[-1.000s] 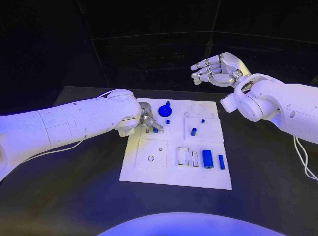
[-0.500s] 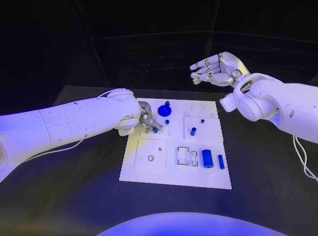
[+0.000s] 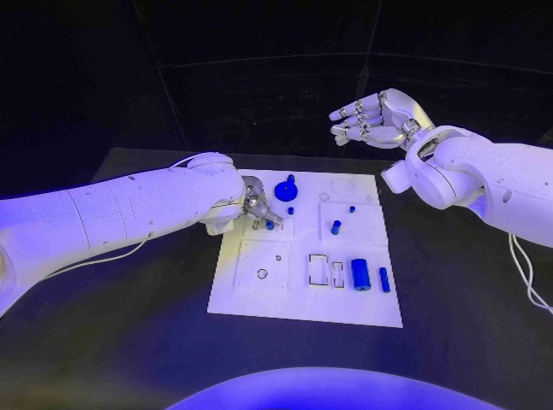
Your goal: Assemble the parts on the task board
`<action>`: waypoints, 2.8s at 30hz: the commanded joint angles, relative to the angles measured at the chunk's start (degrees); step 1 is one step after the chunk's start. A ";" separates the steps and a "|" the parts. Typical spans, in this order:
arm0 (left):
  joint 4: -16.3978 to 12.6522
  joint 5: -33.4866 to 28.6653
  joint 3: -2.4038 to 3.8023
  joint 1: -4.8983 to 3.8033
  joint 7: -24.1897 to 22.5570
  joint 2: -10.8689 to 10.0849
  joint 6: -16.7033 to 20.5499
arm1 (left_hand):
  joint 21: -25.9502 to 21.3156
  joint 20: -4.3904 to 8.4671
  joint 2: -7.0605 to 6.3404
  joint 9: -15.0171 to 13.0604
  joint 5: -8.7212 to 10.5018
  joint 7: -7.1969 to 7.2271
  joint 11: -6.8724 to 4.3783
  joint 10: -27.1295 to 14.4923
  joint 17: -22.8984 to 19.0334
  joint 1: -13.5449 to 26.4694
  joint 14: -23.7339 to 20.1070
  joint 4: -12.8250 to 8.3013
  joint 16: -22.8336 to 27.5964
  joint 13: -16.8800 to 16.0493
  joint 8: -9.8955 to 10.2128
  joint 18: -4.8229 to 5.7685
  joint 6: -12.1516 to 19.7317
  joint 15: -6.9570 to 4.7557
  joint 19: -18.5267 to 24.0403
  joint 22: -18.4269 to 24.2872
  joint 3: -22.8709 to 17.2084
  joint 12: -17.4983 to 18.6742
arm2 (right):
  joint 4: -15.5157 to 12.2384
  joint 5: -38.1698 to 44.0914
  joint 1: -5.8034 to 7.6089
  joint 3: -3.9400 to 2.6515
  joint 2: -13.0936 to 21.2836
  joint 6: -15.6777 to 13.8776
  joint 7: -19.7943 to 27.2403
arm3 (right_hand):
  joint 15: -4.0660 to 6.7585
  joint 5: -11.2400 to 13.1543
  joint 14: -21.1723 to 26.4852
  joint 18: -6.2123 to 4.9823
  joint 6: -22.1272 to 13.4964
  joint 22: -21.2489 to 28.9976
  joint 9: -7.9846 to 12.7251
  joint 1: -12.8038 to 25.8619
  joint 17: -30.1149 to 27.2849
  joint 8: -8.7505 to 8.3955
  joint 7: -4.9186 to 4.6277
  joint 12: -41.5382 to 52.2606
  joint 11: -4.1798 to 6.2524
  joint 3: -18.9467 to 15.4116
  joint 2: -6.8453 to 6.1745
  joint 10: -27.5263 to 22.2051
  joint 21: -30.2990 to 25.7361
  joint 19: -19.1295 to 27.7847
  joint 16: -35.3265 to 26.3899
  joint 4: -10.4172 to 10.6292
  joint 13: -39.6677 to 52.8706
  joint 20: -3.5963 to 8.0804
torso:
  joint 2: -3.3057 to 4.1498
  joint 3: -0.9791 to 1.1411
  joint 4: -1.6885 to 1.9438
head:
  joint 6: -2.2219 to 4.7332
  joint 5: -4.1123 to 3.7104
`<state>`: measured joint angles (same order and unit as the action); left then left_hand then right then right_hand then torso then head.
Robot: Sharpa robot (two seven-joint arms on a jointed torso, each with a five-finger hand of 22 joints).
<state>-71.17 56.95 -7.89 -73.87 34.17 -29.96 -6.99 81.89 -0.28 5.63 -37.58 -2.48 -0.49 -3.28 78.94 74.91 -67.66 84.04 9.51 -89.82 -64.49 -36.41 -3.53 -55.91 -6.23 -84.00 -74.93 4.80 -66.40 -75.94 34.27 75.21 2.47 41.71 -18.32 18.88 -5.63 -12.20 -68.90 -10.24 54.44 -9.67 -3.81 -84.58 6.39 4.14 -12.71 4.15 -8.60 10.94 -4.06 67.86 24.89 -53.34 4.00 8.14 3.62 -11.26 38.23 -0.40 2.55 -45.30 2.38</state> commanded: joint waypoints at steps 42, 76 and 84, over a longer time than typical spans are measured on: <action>-2.81 0.24 6.68 -1.65 1.43 -3.59 -2.61 | -2.01 0.60 -2.05 -0.76 -0.26 -0.53 0.32 -1.22 15.09 2.89 5.96 4.93 -0.18 2.48 0.57 0.09 1.32 -0.17 -0.55 1.76 9.90 2.24 | 0.62 -0.18 0.12 -0.03 0.06 0.36 0.71 | -0.47 0.18 0.67 -0.09 -0.78 0.74 -0.02 2.07 -0.60 -0.24 -0.03 -0.24 -0.10 -0.09 0.09 -0.98 -1.44 -0.19 -0.35 0.16 -0.04 -0.83 | 0.02 -0.05 0.03 | 0.11 -0.40; 21.47 4.72 5.71 -3.37 -3.23 6.95 -14.85 | -3.69 -1.27 -0.16 5.92 -0.21 -2.76 2.31 -2.69 15.09 2.23 5.96 6.47 -0.18 3.26 7.03 -0.27 2.42 1.64 -0.23 3.45 12.02 2.24 | 1.47 -0.18 0.08 -0.03 -1.04 0.71 0.78 | -0.48 0.04 0.76 -0.13 -0.87 0.91 -0.03 1.96 -0.72 -0.21 -0.03 -0.20 -0.10 -0.02 0.13 -1.12 -1.70 -0.25 -0.32 -0.12 -0.04 -0.87 | 0.07 -0.02 -0.01 | 0.40 0.04; 22.39 4.75 5.64 -2.86 -3.79 7.88 -15.41 | -3.60 -1.25 -0.22 6.02 -0.22 -2.71 2.27 -2.64 15.09 2.20 5.96 6.51 -0.18 3.20 7.05 -0.24 2.27 1.61 -0.29 3.29 12.18 2.17 | 1.62 -0.18 0.08 -0.03 -1.26 0.77 0.82 | -0.48 0.04 0.76 -0.13 -0.87 0.91 -0.03 1.96 -0.72 -0.21 -0.03 -0.20 -0.10 -0.02 0.13 -1.12 -1.70 -0.25 -0.32 -0.12 -0.04 -0.87 | 0.03 0.02 -0.02 | 0.36 0.08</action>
<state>-48.93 61.05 -2.27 -76.69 31.66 -22.23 -21.21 78.12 -1.33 5.33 -31.61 -2.48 -3.35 -1.03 75.84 74.91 -65.97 83.85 15.88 -89.82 -61.22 -29.73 -3.53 -53.26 -4.79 -83.78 -71.60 16.66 -63.85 -74.29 34.27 75.17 2.48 40.52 -18.01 19.07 -6.04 -12.19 -68.49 -10.24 54.04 -8.82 -3.81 -82.99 5.75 4.14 -12.73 4.15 -8.59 10.94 -3.98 67.03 23.55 -53.57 4.00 8.14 3.62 -11.88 38.27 -0.40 2.50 -44.96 2.43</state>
